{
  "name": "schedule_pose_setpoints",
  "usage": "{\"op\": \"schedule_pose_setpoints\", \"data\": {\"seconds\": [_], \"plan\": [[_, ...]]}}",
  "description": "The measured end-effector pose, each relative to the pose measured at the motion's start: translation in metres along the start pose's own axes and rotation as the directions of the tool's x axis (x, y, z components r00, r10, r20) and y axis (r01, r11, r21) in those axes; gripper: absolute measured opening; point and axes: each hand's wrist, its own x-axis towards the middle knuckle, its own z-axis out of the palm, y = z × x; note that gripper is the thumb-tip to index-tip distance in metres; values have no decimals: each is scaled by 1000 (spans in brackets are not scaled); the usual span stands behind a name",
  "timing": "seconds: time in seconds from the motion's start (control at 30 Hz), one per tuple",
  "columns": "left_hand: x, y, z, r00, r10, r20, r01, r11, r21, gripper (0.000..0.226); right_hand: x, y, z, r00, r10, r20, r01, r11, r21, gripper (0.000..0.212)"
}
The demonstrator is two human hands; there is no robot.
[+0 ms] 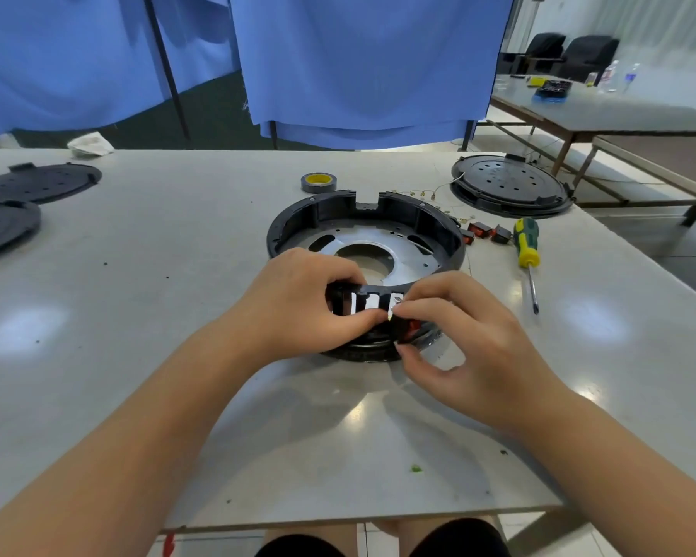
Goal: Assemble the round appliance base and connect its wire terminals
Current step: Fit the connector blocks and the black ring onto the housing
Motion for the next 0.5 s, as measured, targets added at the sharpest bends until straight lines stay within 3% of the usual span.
{"op": "schedule_pose_setpoints", "data": {"seconds": [0.5], "plan": [[0, 0, -1, 1000, 16, 4, -16, 1000, 25, 30, -2, 3, -1, 999, 11, 35, -9, 998, -64, 38]]}}
